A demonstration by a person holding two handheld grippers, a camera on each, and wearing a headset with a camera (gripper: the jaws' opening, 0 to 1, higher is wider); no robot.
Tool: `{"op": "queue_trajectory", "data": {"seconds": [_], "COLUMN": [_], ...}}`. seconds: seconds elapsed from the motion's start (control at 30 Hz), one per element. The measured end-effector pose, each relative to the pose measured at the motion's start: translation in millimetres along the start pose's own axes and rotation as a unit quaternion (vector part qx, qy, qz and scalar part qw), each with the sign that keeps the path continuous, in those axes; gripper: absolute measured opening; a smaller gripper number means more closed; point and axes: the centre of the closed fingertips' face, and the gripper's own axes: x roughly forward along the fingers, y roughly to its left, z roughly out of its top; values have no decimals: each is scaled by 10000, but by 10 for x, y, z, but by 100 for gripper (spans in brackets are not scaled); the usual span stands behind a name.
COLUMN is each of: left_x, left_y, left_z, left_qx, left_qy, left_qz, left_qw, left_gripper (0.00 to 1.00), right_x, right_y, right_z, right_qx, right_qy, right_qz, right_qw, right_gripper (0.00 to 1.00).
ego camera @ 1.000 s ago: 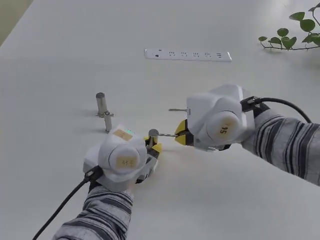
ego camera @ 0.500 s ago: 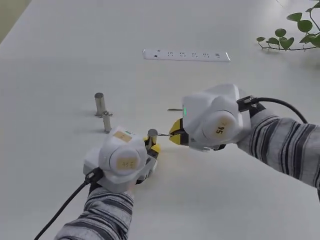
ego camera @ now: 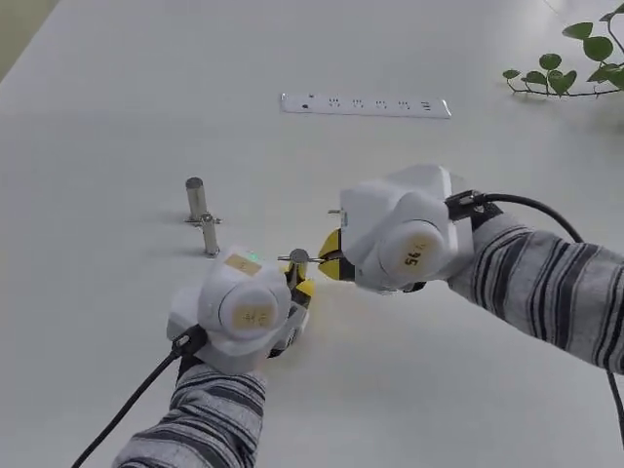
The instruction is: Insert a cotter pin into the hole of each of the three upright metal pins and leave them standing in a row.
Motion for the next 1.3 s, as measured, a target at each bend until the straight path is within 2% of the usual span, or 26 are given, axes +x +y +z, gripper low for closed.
{"op": "queue_trajectory", "data": {"seconds": [0.3, 0.6, 0.77, 0.97, 1.3], "left_x": [6, 8, 8, 5, 2], "left_y": [1, 4, 5, 5, 3], "left_z": [-10, -14, -16, -18, -23], "left_qx": [-39, -53, -70, -120, -151], "left_qy": [16, 17, 21, 33, 47], "left_qz": [20, 56, 81, 114, 123], "left_qw": [10000, 10000, 9999, 9999, 9998], "left_gripper": [10, 10, 10, 10, 10], "right_x": [30, 42, 9, -44, -39], "right_y": [0, 3, 32, -3, -2], "right_z": [60, 81, 73, 48, 82], "right_qx": [85, 52, 106, 238, 302], "right_qy": [-135, -165, -181, -207, -254], "right_qz": [7, 8, 17, -61, -58], "right_qw": [9999, 9999, 9998, 9995, 9992], "right_gripper": [0, 0, 2, 0, 0]}}
